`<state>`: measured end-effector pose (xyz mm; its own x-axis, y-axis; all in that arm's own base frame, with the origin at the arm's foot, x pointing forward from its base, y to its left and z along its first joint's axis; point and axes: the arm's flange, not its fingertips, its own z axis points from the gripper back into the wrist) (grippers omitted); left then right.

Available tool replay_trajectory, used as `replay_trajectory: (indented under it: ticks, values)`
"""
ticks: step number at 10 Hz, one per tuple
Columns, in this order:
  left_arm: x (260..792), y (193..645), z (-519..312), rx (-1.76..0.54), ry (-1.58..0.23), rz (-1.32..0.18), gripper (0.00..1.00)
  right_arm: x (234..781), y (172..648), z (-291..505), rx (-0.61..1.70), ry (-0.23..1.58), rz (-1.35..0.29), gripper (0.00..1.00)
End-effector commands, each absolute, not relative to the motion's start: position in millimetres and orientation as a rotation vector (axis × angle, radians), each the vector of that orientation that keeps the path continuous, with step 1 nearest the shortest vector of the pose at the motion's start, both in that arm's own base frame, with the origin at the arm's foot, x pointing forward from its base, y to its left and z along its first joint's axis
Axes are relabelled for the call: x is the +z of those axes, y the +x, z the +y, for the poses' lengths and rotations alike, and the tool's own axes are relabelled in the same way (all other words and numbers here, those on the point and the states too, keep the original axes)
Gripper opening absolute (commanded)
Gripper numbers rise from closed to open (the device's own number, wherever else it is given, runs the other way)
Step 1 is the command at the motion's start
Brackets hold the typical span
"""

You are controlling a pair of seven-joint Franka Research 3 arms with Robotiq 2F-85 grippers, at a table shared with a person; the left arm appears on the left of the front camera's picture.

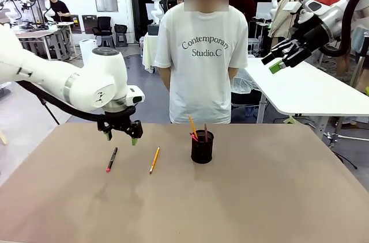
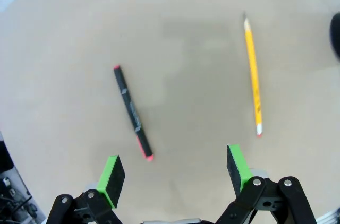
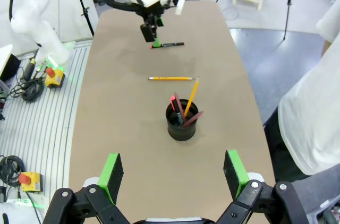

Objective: Place the pens into the pen holder.
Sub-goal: Pick up a writing instrument from the table and place it into the Pen holder.

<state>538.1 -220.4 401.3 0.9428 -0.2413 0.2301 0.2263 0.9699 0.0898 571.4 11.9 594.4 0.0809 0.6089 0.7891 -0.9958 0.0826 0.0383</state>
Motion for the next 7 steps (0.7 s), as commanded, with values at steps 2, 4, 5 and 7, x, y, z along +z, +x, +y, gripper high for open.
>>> replay_trajectory:
  ticks: [2, 4, 5, 7]
  values:
    - [400, 572, -247, -0.231, 0.024, -0.277, 1.0, 597, 571, 13, 1.362, 0.699, -0.706, 1.0]
    - [388, 581, -257, -0.21, -0.006, -0.259, 1.0, 597, 571, 13, 1.362, 0.699, -0.706, 1.0]
    - [398, 574, -250, -0.242, -0.028, -0.257, 1.0, 597, 571, 13, 1.362, 0.699, -0.706, 1.0]
    - [392, 572, -257, -0.244, 0.008, -0.255, 1.0, 597, 571, 13, 1.362, 0.699, -0.706, 1.0]
